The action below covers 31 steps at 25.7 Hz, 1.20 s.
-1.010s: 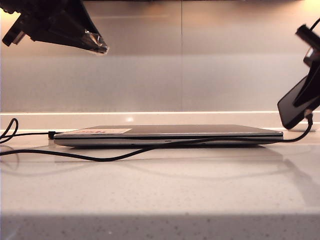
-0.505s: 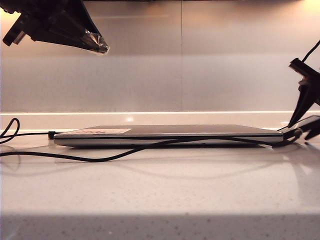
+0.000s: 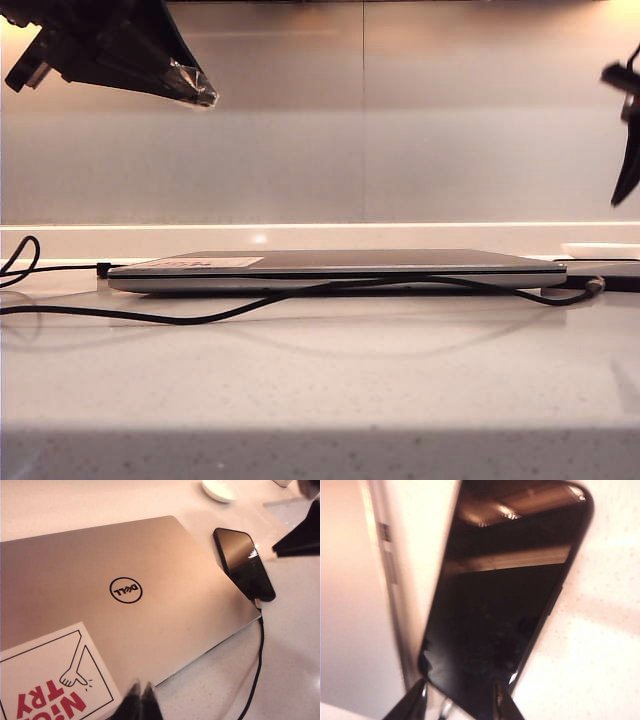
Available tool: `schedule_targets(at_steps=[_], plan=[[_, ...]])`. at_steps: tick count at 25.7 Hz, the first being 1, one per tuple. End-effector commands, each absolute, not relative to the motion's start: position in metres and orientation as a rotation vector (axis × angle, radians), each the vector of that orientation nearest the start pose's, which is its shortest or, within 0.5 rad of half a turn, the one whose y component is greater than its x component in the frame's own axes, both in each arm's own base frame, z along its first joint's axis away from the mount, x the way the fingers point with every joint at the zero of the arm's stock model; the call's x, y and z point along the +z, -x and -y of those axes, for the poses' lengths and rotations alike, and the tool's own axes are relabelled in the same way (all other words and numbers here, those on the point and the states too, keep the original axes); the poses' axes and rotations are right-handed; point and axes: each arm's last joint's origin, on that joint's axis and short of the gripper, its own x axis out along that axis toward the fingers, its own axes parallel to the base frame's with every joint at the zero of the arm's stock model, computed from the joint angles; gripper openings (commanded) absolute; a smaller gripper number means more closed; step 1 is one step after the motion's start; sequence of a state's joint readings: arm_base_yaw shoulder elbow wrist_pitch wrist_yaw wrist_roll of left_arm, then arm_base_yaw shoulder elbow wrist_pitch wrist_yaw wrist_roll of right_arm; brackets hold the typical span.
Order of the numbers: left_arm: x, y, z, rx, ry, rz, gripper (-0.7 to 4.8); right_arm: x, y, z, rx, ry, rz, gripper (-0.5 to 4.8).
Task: Pick up the charging cable and the phone, plug the charging cable into the charging port on the phone, and finally place them back on the table.
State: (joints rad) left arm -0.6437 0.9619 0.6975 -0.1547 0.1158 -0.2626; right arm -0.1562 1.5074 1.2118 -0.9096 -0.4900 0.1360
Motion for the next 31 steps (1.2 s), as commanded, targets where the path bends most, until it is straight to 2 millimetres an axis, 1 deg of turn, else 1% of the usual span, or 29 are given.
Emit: schedule_targets(at_steps=[1,2,4,5,7,9,11,12,13,18,22,23,25,28,31], plan=[[0.282,-0.163,0.127,-0.695,0.143,-0.478,-0.05,0.285,-0.277,0.029,0.225,-0.481,-1.126,0.41],[0.283,-0.161,0.125,-0.696,0.144,-0.474,-0.05,0.291,-0.272,0.027,0.234,-0.465,-1.101,-0.03],[0.285,-0.158,0.123,-0.696,0.145,-0.470,-0.06,0.300,-0.264,0.023,0.255,-0.389,-1.069,-0.04],[0.286,-0.155,0.121,-0.696,0.145,-0.470,-0.05,0.305,-0.259,0.020,0.237,-0.338,-1.051,-0.04],[0.288,-0.151,0.117,-0.695,0.143,-0.475,-0.05,0.310,-0.248,0.017,0.204,-0.276,-1.014,-0.04],[0.289,-0.146,0.114,-0.694,0.141,-0.482,-0.06,0.313,-0.236,0.012,0.210,-0.247,-0.952,-0.04],[0.291,-0.142,0.111,-0.693,0.140,-0.485,-0.06,0.313,-0.222,0.010,0.213,-0.230,-0.875,-0.04],[0.292,-0.139,0.108,-0.694,0.141,-0.481,-0.05,0.311,-0.208,0.009,0.218,-0.214,-0.799,-0.04],[0.293,-0.137,0.107,-0.695,0.140,-0.480,-0.06,0.310,-0.199,0.008,0.216,-0.203,-0.753,-0.04],[0.290,-0.134,0.105,-0.699,0.128,-0.468,-0.06,0.298,-0.162,0.006,0.204,-0.153,-0.545,-0.04],[0.279,-0.132,0.103,-0.706,0.095,-0.462,-0.06,0.287,-0.138,0.004,0.201,-0.124,-0.408,-0.04],[0.271,-0.131,0.103,-0.709,0.096,-0.449,-0.06,0.282,-0.131,0.004,0.177,-0.115,-0.379,-0.04],[0.257,-0.128,0.101,-0.713,0.104,-0.420,-0.06,0.276,-0.124,0.004,0.150,-0.108,-0.368,-0.04],[0.246,-0.125,0.098,-0.717,0.111,-0.394,-0.06,0.274,-0.120,0.004,0.152,-0.106,-0.357,-0.01],[0.240,-0.120,0.094,-0.722,0.120,-0.360,-0.05,0.275,-0.118,0.004,0.152,-0.104,-0.343,-0.01]])
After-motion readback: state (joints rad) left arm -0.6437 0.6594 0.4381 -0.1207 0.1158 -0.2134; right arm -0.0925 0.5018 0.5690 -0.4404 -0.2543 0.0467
